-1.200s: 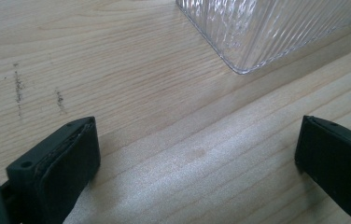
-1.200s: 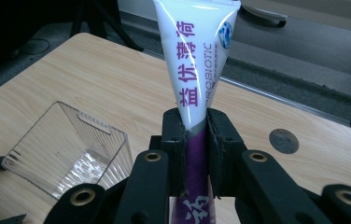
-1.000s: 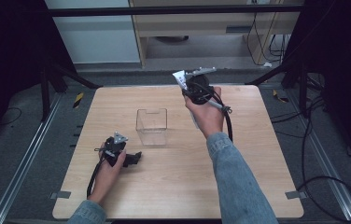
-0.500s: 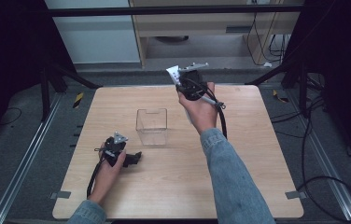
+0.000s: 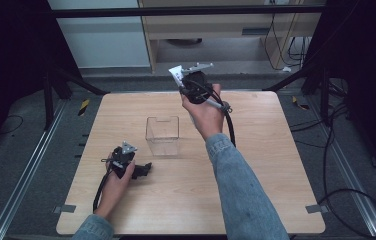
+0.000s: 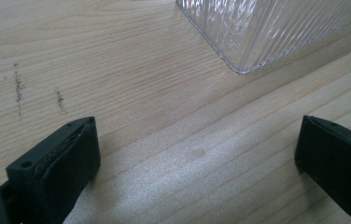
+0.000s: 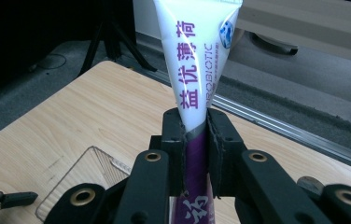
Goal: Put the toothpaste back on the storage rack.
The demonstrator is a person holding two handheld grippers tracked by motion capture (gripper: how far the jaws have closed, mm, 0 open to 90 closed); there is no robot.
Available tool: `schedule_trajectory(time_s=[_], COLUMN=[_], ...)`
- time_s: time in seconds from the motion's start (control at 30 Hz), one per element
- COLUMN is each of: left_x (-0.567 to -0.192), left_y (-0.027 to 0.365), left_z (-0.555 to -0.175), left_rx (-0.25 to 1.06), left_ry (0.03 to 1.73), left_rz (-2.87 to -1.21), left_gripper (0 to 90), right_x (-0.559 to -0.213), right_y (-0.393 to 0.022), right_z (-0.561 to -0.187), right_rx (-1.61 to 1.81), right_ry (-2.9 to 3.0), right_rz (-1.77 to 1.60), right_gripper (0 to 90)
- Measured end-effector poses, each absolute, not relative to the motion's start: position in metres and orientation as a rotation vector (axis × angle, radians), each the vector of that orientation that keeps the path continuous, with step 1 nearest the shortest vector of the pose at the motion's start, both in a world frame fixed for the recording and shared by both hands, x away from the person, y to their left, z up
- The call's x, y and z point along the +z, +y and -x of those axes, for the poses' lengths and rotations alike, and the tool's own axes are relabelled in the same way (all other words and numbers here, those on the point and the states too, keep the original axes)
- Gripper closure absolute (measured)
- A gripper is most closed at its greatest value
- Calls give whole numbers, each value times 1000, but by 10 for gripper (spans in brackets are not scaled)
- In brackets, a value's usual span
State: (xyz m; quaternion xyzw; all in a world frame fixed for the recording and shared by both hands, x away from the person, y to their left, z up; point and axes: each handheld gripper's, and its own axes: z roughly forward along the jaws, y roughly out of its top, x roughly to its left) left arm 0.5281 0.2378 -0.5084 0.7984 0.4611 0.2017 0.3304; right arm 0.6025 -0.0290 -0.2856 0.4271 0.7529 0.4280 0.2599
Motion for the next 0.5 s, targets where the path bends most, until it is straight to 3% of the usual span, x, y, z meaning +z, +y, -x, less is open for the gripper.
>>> schedule_trajectory(time_s=[0.5], left_x=[-508], left_y=[238], left_z=[-528], left_rx=[528], left_ry=[1206], left_rz=[-2087], left_gripper=[0], right_x=[-282], right_y=[-8], right_z=[-605], right_rx=[1206], right_ry=[2023], right_rz=[-1124], right_gripper=[785])
